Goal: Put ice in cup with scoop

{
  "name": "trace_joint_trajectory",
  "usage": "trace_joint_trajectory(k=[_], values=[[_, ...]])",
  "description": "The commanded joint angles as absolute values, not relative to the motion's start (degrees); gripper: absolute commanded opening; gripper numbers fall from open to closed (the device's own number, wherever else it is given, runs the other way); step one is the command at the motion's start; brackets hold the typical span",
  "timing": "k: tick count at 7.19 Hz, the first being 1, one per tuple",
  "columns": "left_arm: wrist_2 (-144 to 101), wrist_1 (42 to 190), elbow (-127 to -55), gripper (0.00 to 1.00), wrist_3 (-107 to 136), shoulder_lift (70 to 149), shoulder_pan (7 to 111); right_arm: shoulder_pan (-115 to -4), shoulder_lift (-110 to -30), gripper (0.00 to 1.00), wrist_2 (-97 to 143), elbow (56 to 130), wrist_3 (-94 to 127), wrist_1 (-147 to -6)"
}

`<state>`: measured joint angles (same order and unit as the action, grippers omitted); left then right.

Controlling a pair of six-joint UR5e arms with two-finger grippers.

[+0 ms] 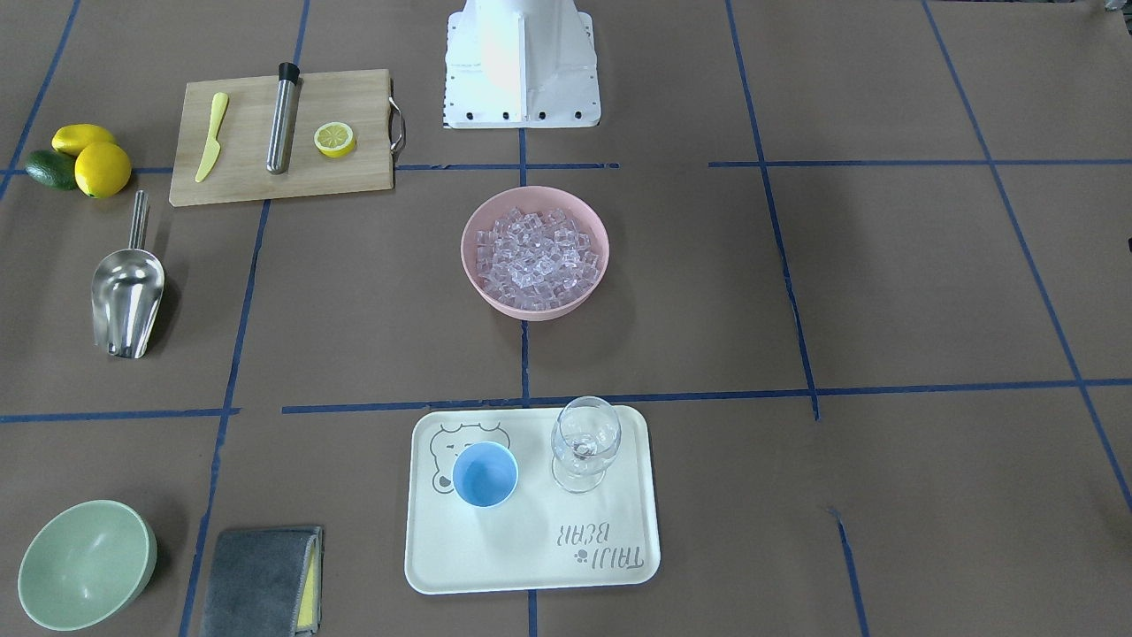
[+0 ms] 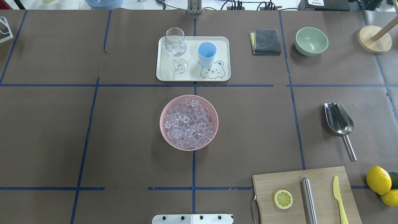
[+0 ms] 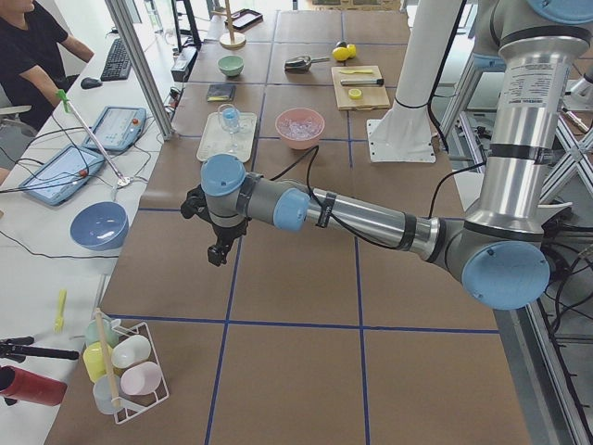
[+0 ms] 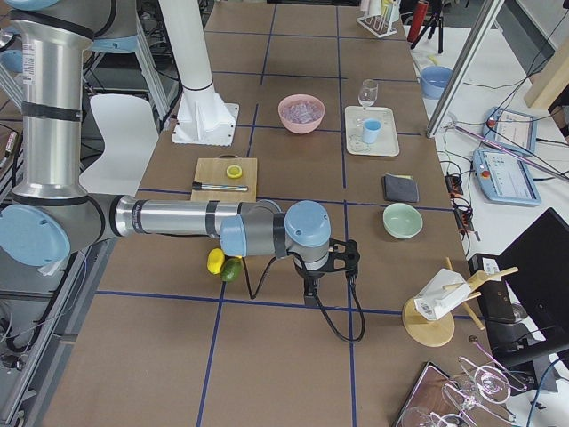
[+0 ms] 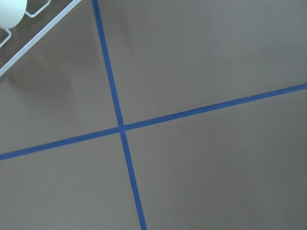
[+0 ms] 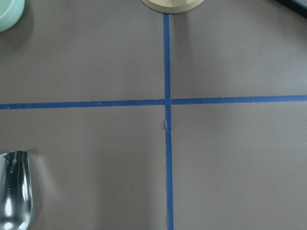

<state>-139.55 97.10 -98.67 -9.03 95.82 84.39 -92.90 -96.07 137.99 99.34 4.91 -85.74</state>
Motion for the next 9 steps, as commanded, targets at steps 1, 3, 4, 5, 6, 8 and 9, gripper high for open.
trace_joint_trajectory(k=[1, 3, 4, 5, 6, 8, 9], values=[[-140.7, 108.33, -100.62, 1.0, -8.62, 95.89, 77.74, -92.73, -97.2, 1.0, 139.65, 100.46, 4.92, -85.7], [-141.42, 108.55, -102.39, 1.0, -7.3, 99.9, 70.62, -92.72, -99.13, 1.0, 140.36, 100.81, 4.05, -80.64], [-141.33, 108.28, -101.96, 1.0, -7.21, 102.98, 66.49, -92.72, -100.01, 1.0, 140.88, 101.25, 5.35, -78.16], [-141.15, 108.28, -101.34, 1.0, -4.51, 106.14, 62.53, -90.72, -100.11, 1.0, 141.41, 104.21, 9.54, -78.66], [-140.72, 108.63, -101.69, 1.0, -1.79, 107.56, 59.97, -86.18, -100.19, 1.0, 142.03, 106.85, 17.24, -78.66], [-140.36, 108.72, -102.13, 1.0, -1.93, 108.98, 57.85, -74.24, -99.5, 1.0, 136.45, 112.65, 31.22, -78.23], [-140.19, 112.03, -101.61, 1.0, -2.11, 108.98, 56.53, -70.0, -99.58, 1.0, 135.1, 114.76, 35.55, -78.22]])
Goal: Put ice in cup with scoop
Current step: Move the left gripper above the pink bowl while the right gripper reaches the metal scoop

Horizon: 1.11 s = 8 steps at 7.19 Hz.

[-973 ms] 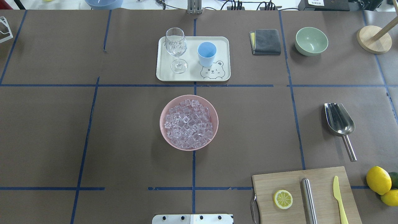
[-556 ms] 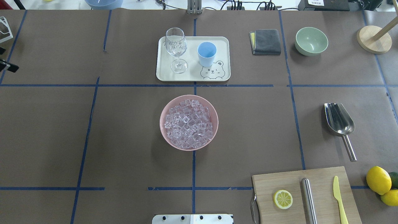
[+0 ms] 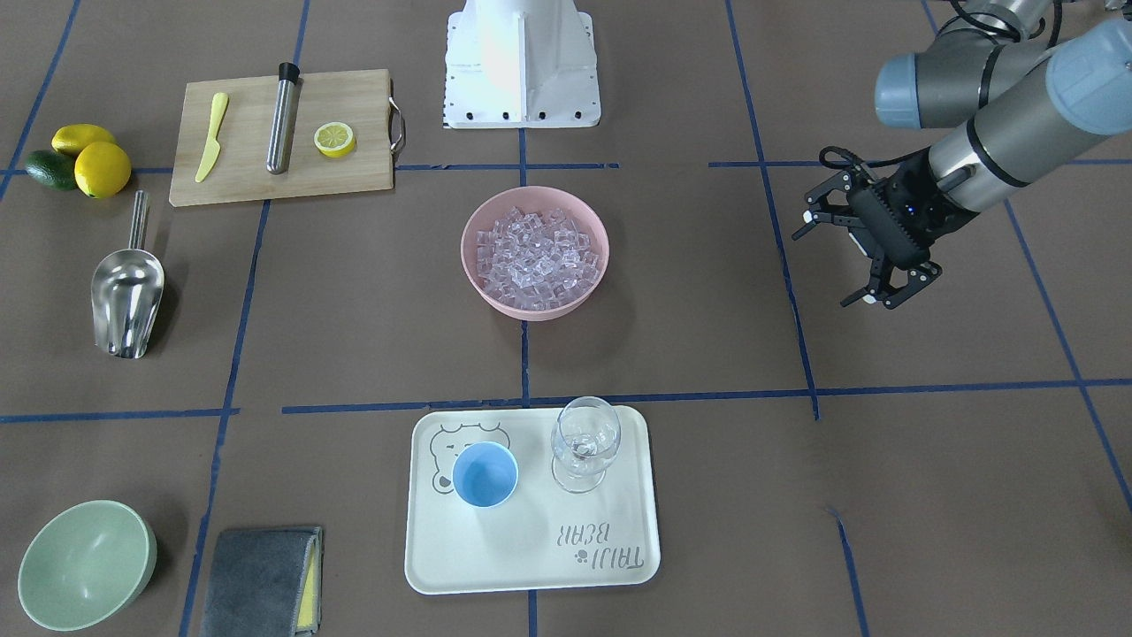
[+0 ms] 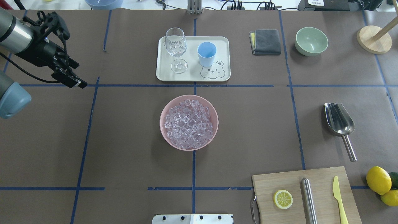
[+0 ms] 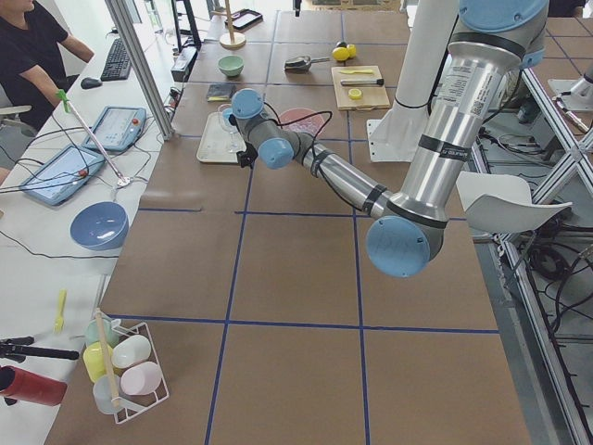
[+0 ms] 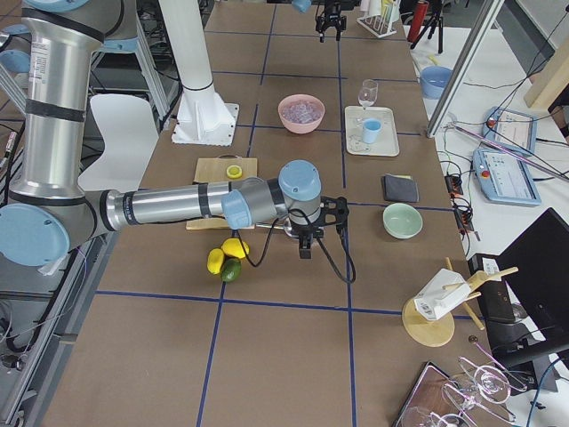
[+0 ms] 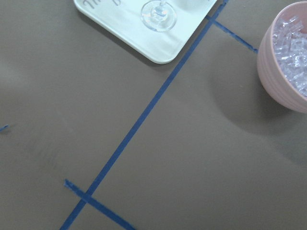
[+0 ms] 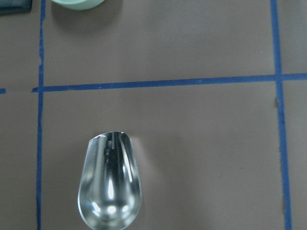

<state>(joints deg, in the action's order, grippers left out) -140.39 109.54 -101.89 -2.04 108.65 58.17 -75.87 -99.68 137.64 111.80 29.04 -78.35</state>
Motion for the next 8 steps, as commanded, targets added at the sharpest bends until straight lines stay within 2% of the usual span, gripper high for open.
trace_joint_trajectory(k=[1, 3, 5, 8], values=[[-137.75, 119.8, -100.21, 1.0, -1.67, 108.72, 55.38, -65.18, -99.15, 1.0, 134.3, 116.18, 43.6, -78.05], [-137.2, 129.08, -97.56, 1.0, -1.23, 108.81, 54.32, -57.08, -98.26, 1.0, 130.97, 116.72, 50.32, -77.79], [-137.2, 129.2, -95.9, 1.0, -1.4, 109.16, 52.65, -52.32, -99.75, 1.0, 126.77, 115.32, 51.59, -74.02], [-137.2, 129.2, -94.84, 1.0, -1.58, 109.6, 51.34, -49.31, -100.8, 1.0, 125.68, 108.04, 50.89, -65.86]])
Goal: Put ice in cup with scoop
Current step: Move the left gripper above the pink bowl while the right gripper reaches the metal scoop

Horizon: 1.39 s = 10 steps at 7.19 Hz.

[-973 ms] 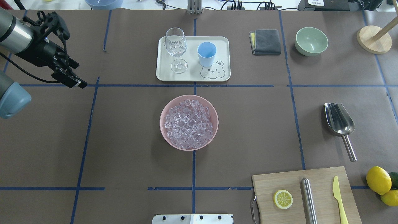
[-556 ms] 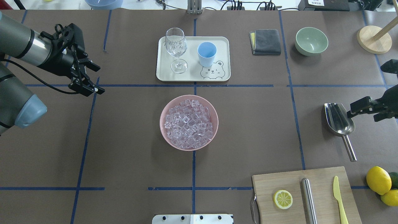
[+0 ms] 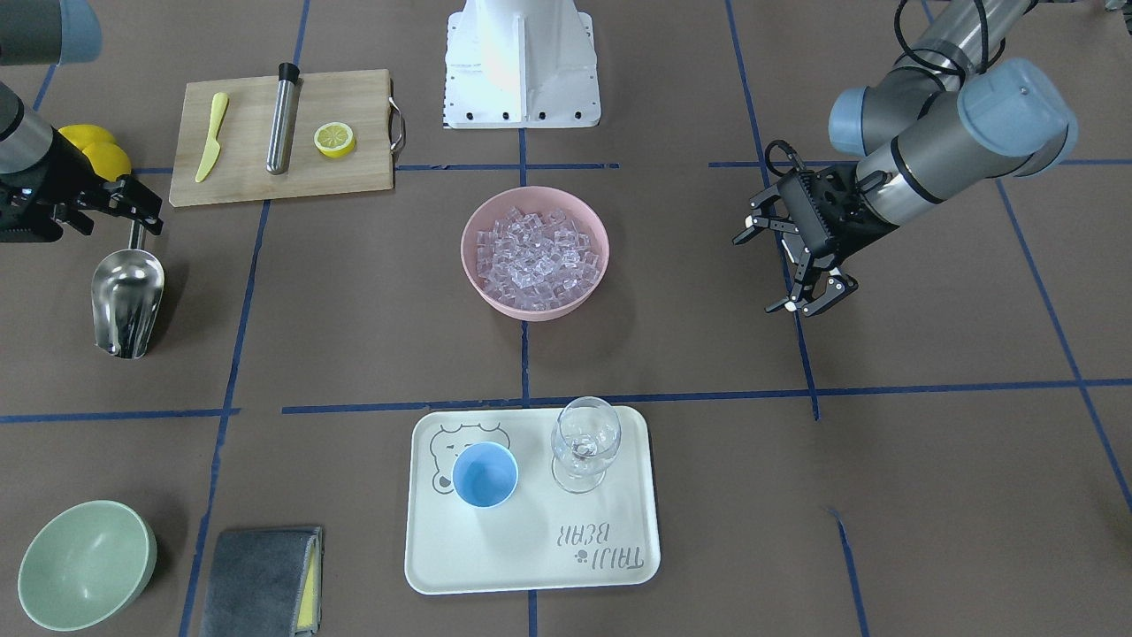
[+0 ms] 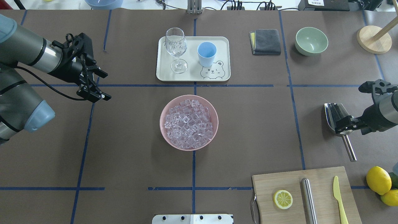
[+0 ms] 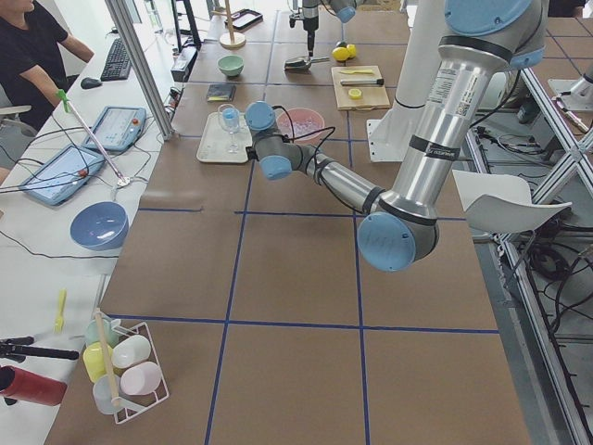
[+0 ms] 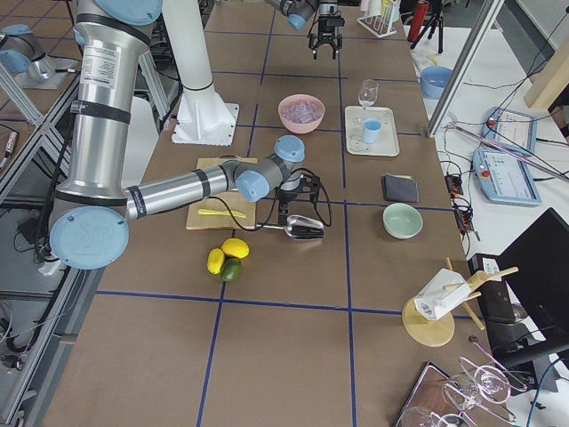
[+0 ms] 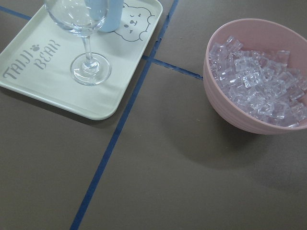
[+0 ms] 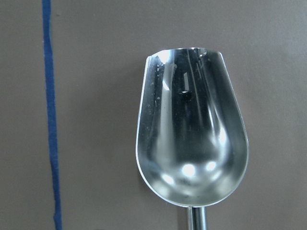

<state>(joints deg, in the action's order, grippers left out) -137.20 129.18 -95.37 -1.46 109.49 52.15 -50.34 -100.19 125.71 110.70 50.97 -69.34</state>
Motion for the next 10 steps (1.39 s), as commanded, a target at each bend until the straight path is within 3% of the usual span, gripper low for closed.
trace_joint_trajectory(k=[1, 6, 9, 10], values=[[-137.2, 129.2, -94.4, 1.0, -1.58, 109.95, 50.37, -47.48, -100.9, 1.0, 125.6, 107.41, 51.24, -65.31], [-137.11, 129.2, -93.96, 1.0, -1.58, 111.18, 50.27, -45.18, -102.74, 1.0, 126.03, 107.31, 51.5, -65.39], [-137.11, 129.11, -93.52, 1.0, -1.67, 111.18, 50.27, -44.56, -102.66, 0.64, 126.04, 107.23, 51.5, -65.48], [-137.11, 129.2, -93.52, 1.0, -1.58, 111.09, 50.27, -44.47, -102.66, 0.62, 126.04, 107.23, 51.5, -65.65]])
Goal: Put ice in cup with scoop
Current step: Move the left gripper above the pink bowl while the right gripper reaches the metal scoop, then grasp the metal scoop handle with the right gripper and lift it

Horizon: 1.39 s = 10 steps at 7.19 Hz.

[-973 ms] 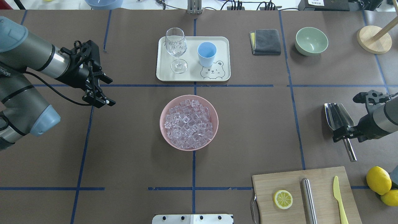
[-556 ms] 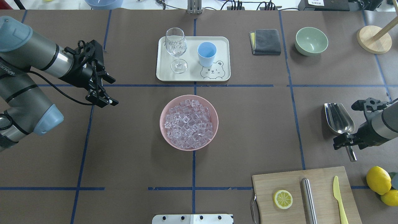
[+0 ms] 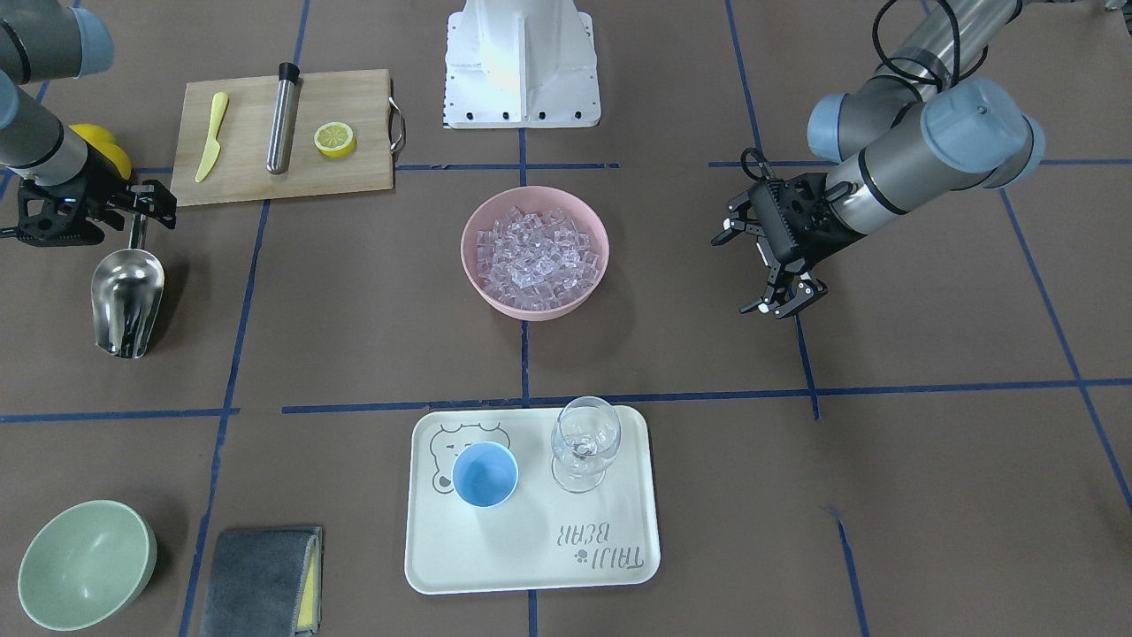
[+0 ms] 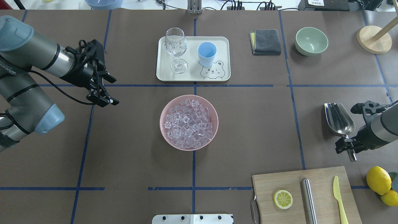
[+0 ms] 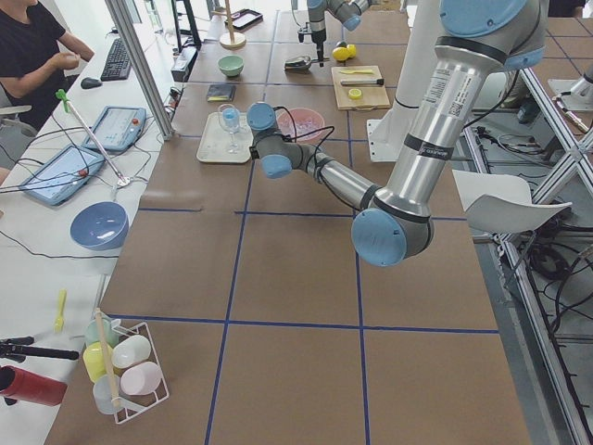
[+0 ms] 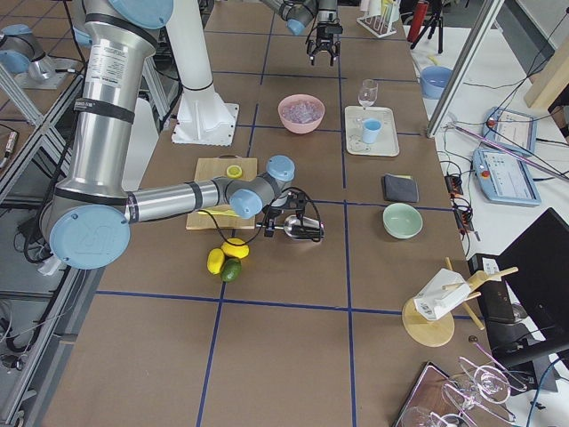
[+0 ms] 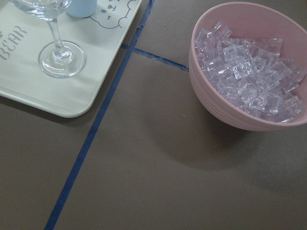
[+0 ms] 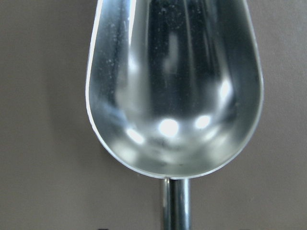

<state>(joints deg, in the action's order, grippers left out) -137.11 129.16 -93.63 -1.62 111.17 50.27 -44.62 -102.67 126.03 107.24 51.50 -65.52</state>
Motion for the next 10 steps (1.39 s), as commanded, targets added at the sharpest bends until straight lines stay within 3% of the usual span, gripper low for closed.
trace_joint_trajectory(k=[1, 2, 3, 4, 5, 7, 10], values=[[-137.11, 129.11, -93.6, 1.0, -1.5, 111.09, 50.27, -44.47, -102.66, 0.61, 125.86, 107.14, 51.5, -65.74], [-137.11, 129.2, -93.78, 1.0, -1.49, 110.92, 50.36, -44.47, -102.66, 0.57, 125.86, 107.14, 51.5, -65.74], [-137.02, 129.11, -93.69, 1.0, -1.41, 111.09, 50.36, -44.47, -102.66, 0.37, 125.86, 107.23, 51.5, -65.74], [-135.37, 129.2, -93.78, 1.0, -1.41, 111.18, 50.27, -44.56, -102.74, 0.08, 125.95, 107.23, 51.07, -65.57], [-134.66, 129.2, -93.78, 1.0, -1.32, 111.18, 50.27, -44.65, -102.74, 0.0, 125.86, 107.31, 50.72, -65.39], [-134.65, 129.2, -94.3, 1.0, -1.32, 111.09, 50.27, -45.0, -102.83, 0.0, 126.12, 110.54, 50.97, -65.48], [-134.65, 129.2, -94.57, 1.0, -1.23, 111.18, 50.27, -55.59, -99.95, 0.0, 128.91, 120.74, 51.15, -66.18]])
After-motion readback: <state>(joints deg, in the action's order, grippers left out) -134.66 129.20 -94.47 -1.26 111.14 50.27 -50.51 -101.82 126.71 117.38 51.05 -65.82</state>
